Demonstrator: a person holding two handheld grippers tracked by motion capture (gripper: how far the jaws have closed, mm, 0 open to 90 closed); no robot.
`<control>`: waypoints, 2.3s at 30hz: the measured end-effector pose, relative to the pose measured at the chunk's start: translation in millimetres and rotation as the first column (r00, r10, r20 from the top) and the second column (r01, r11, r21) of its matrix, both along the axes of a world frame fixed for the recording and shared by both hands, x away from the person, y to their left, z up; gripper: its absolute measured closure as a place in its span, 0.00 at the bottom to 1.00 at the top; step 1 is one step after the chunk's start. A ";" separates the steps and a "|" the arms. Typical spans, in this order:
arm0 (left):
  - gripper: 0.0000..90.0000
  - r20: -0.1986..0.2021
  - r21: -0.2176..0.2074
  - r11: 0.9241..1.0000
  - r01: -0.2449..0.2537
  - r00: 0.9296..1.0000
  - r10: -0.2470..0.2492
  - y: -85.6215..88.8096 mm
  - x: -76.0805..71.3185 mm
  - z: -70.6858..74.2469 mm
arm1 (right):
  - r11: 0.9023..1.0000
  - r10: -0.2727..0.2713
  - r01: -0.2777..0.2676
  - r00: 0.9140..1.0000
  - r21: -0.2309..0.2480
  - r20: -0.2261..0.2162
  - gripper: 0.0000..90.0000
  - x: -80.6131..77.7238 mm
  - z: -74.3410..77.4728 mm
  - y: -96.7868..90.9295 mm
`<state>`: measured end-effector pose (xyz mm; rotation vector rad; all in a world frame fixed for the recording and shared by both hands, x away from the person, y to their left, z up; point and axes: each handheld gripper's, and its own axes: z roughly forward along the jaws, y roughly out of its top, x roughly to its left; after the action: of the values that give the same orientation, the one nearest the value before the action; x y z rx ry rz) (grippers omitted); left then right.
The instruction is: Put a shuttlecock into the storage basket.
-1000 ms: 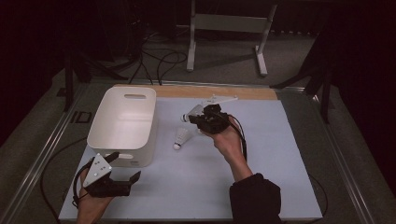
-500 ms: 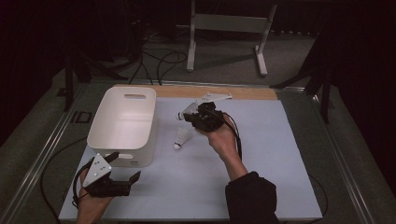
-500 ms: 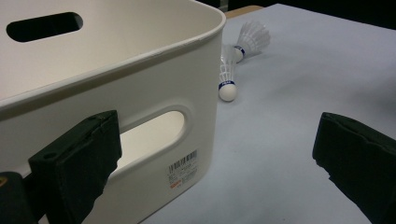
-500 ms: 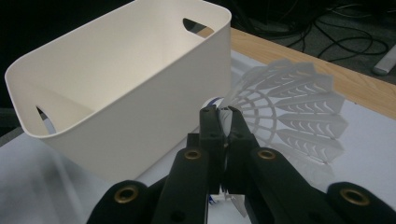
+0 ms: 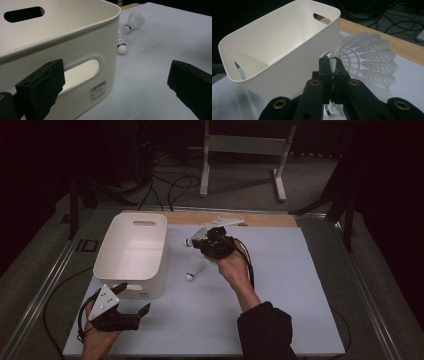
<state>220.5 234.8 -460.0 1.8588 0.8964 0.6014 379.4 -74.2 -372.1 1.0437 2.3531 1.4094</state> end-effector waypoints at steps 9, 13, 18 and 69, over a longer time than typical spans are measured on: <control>0.02 0.002 -0.002 1.000 -0.001 1.000 0.001 0.3 -0.1 0.1 | 1.000 0.001 -0.001 1.000 0.004 0.003 0.99 2.7 1.7 6.8; 0.02 0.002 -0.003 1.000 0.000 1.000 0.000 0.2 -0.2 0.2 | 1.000 -0.004 0.004 1.000 0.004 0.007 0.99 3.5 3.0 9.5; 0.02 0.003 -0.002 1.000 0.002 1.000 -0.002 -0.5 -0.4 0.5 | 1.000 -0.004 0.004 1.000 0.012 0.003 0.99 5.1 3.1 11.0; 0.01 0.006 -0.003 1.000 -0.007 1.000 0.007 0.2 -1.1 1.9 | 0.998 0.054 -0.055 0.998 0.033 0.020 0.99 3.5 13.9 60.0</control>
<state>219.4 235.0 -458.1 1.8511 0.8994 0.6091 382.9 -14.2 -358.2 0.9774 2.3695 1.4756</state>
